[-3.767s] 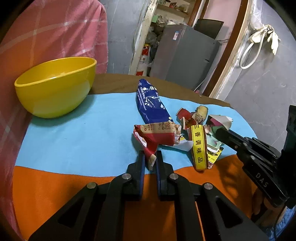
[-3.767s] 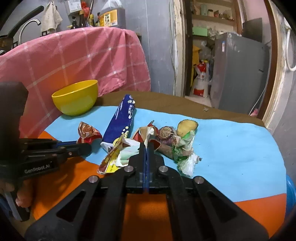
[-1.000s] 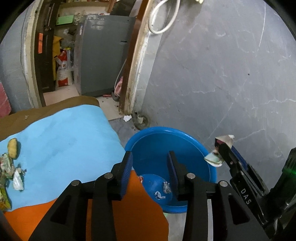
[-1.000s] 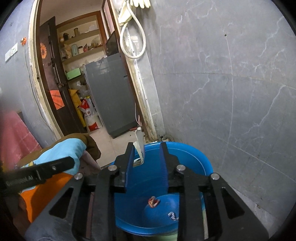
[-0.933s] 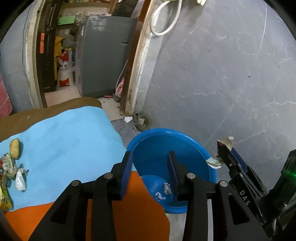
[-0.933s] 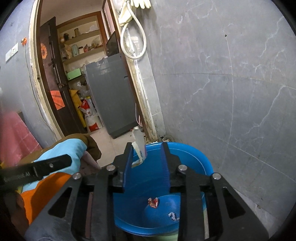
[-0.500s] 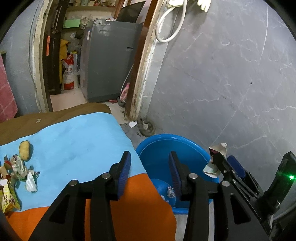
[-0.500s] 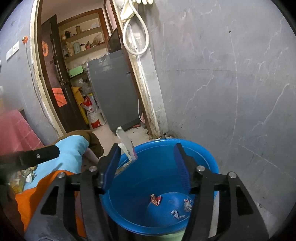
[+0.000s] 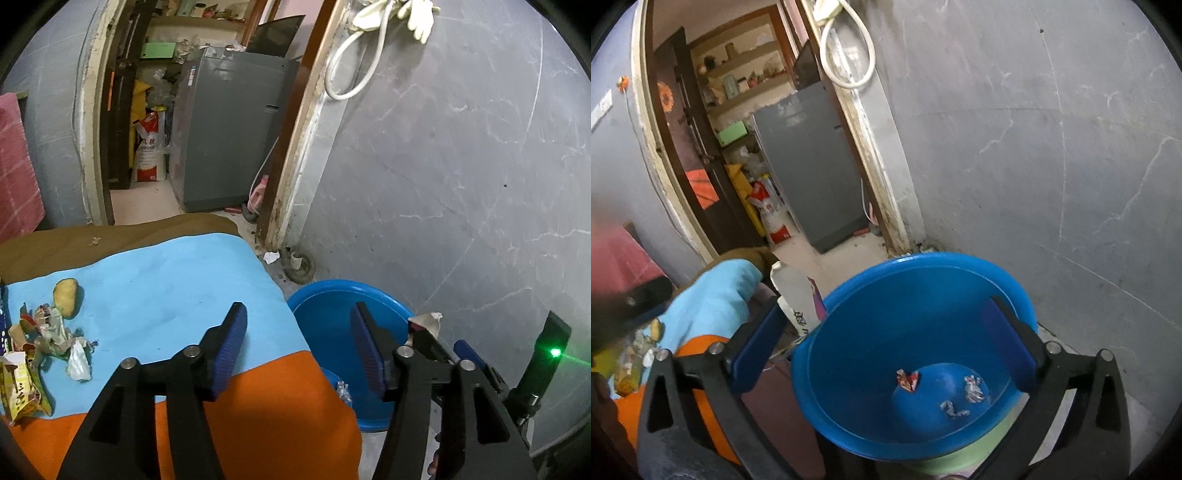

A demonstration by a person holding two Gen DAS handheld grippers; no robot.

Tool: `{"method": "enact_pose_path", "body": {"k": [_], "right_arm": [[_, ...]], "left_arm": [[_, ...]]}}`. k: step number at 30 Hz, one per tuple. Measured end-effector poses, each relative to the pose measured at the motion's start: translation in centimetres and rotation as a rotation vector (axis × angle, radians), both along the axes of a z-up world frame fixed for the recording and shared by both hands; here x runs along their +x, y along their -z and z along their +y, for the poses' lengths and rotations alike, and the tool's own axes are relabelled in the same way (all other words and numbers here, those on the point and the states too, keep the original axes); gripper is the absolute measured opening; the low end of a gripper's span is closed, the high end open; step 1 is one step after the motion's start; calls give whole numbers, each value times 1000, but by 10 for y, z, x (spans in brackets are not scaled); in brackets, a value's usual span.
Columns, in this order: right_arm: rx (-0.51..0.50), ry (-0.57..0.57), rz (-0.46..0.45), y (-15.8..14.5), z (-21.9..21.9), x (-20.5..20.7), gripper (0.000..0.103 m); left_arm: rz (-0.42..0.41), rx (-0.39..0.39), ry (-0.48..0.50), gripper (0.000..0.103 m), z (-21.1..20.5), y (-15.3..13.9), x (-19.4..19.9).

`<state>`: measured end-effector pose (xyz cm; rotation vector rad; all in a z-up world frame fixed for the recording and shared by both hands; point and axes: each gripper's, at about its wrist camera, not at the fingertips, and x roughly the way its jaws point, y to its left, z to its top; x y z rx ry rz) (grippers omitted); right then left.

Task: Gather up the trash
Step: 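Move both tools back toward the remaining wrappers on the blanket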

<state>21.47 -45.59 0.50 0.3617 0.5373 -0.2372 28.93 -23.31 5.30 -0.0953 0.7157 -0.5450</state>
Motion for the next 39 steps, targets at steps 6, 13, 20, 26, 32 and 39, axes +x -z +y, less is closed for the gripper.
{"method": "enact_pose_path", "body": {"k": [6,13,20,26,32,39], "right_arm": [[136,-30,43,14,-9,6,103],[46,-15,212,30,-1,18,103],[21,-32,219,29,0,16,103],[9,-36,29,0,9,4,103],[-67,-40,-188,-31,31,-21,103],[-151,-84,-396,-58,71,-43,103]], "left_arm": [[-10,-11,-26,65,13,-6,-2],[-22,-9,-41,68,21,-9,-6],[-43,5,-46,69,22,-10,-12],[-85,5,-67,70,34,-16,-17],[-169,-8,-126,78,61,-29,-31],[-266,-22,-230,93,102,-42,-54]]}}
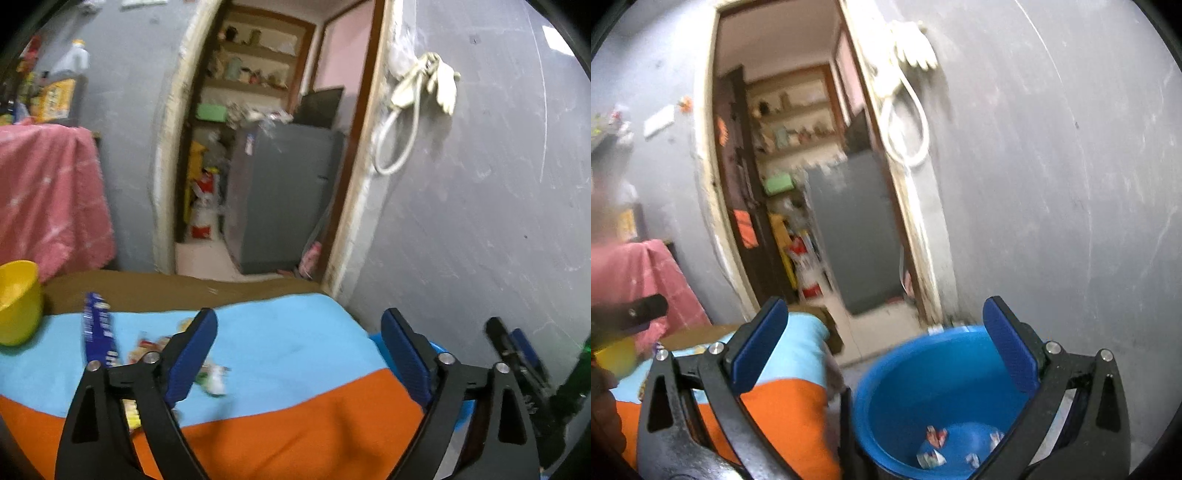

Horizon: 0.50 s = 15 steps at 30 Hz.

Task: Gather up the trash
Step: 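Move both tools back toward the remaining wrappers on the blanket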

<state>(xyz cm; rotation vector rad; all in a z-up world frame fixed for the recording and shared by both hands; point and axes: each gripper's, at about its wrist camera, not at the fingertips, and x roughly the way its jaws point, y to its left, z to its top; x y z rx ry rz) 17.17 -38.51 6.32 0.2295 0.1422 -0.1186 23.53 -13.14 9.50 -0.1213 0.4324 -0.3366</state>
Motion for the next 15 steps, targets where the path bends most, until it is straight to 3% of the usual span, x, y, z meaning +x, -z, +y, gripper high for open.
{"method": "enact_pose_path", "body": {"k": [3,15], "right_arm": [[-25,-28,-86,-11,20,-12,103],[-115,-194,-293,-31,106,-39,103]], "left_arm": [[-71,-6,-66,100,24,-5,-16],[-239,22,-302,101,114,-2,-66]]}}
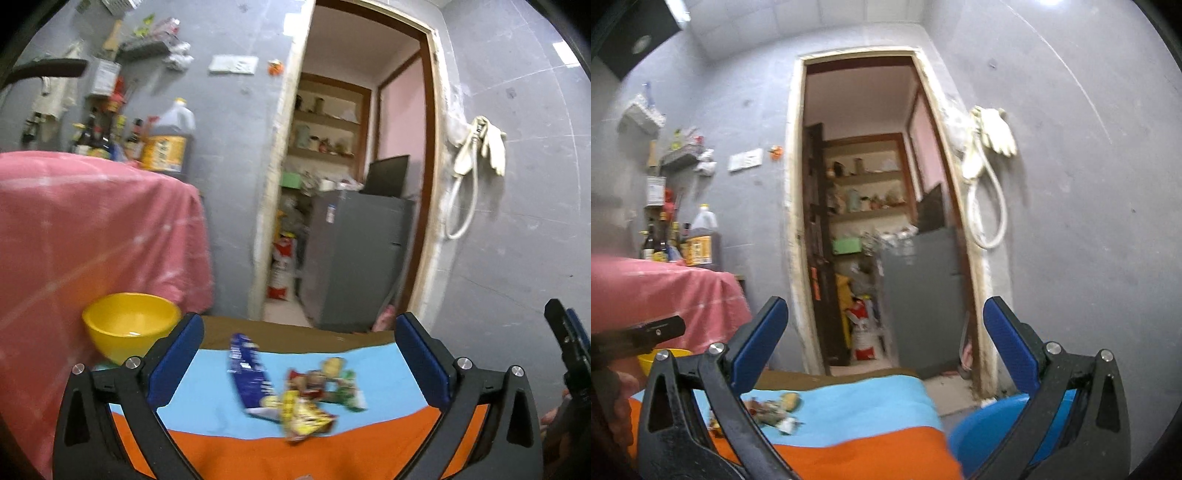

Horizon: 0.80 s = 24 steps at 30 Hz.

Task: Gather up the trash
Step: 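Move both tools back toward the remaining wrappers on the blanket, then grasp the yellow strip with left tool while right tool grasps the green wrapper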

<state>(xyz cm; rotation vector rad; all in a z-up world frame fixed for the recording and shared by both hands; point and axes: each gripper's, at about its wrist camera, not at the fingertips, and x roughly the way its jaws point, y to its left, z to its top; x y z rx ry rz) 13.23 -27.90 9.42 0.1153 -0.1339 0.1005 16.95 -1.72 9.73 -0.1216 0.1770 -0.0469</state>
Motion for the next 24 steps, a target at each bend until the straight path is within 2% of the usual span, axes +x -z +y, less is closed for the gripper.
{"method": "enact_pose_path", "body": {"k": [5,11,14,17,21,24], "right_arm": [[-58,-68,22,2,34,8,103],[-145,-118,93,15,67,23,103],[-198,-104,155,25,77,38,103],[-241,-68,269,38,82,60,103],[-208,-96,395,51,74,82,103],[-182,-123,440,55,67,91,103]], "left_arm": [[-2,38,-44,101,27,9,-13],[47,60,-73,101,48,29,-13],[81,59,-83,101,53,38,-7],[129,63,-70,101,55,46,1],[217,55,-25,101,53,55,13],[285,40,7,101,51,61,23]]}}
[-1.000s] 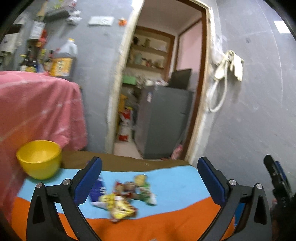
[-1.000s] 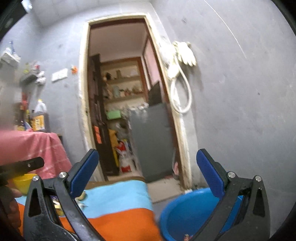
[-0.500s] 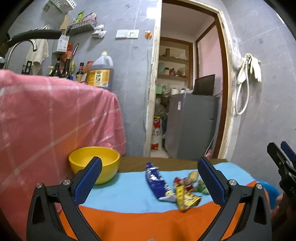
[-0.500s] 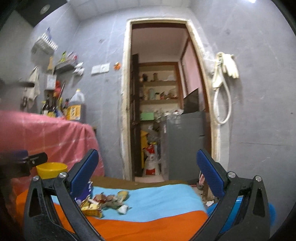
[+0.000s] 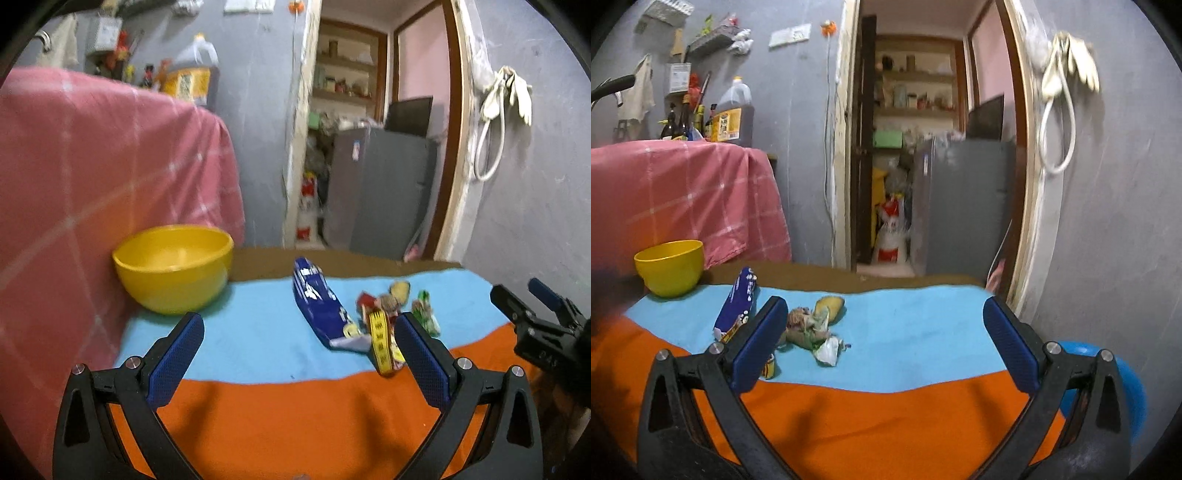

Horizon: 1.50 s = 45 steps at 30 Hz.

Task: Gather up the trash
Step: 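Grasp the yellow strip with left tool while right tool grasps the green wrapper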

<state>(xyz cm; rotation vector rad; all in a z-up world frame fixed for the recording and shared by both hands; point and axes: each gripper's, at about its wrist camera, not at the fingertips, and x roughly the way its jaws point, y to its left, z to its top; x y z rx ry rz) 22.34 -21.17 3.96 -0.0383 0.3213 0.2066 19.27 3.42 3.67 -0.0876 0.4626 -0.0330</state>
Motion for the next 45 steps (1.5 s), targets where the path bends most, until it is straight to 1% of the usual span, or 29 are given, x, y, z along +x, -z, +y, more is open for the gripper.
{"method": "enact_pose_path", "body": {"k": [3,7,8,10,12,13,15,17,18,22,24,26,27,28,29,30,32,35,38,40,42,45], "right_arm": [[10,-29,56,5,-2,8,103],[-24,-85,149,15,7,22,103],[-31,-94,160,15,9,23,103],[-55,-126,207,20,14,28,103],[-72,-156,241,23,20,33,96],[-89,-173,265,25,23,36,92],[-115,-180,300,28,28,42,85],[-118,-192,330,29,32,48,77],[-106,-202,356,30,33,54,76],[-88,-232,444,35,37,70,72],[-83,-248,481,39,38,75,65],[-70,-260,514,43,37,78,56],[-63,-259,520,43,36,79,52],[-52,-260,526,44,34,79,44],[-46,-264,533,45,34,79,35],[-43,-267,536,46,33,79,33],[-45,-269,529,45,33,76,31],[-41,-263,503,43,31,70,30],[-10,-257,448,40,26,61,30],[7,-257,411,39,22,51,30],[4,-247,384,40,20,43,30],[11,-230,322,35,12,27,30]], "left_arm": [[68,-12,26,101,-4,6,8],[138,-32,61,100,-9,13,19],[154,-42,75,99,-10,15,21],[179,-67,113,90,-12,18,25],[213,-94,152,74,-15,20,31],[239,-115,177,70,-17,22,35],[288,-172,225,58,-20,25,42],[326,-208,245,51,-23,27,48],[340,-224,255,47,-25,28,51],[361,-252,258,40,-28,29,56],[365,-265,263,38,-28,29,55],[370,-271,265,36,-27,30,57],[370,-275,268,33,-27,30,56],[370,-277,272,31,-27,30,56],[372,-278,275,27,-28,30,56],[379,-275,280,22,-28,31,56],[379,-267,280,21,-30,32,55],[378,-267,275,18,-30,32,55],[375,-271,262,12,-29,32,50],[372,-266,255,10,-30,32,47],[365,-259,244,7,-32,32,44],[362,-247,235,5,-35,32,42]]}}
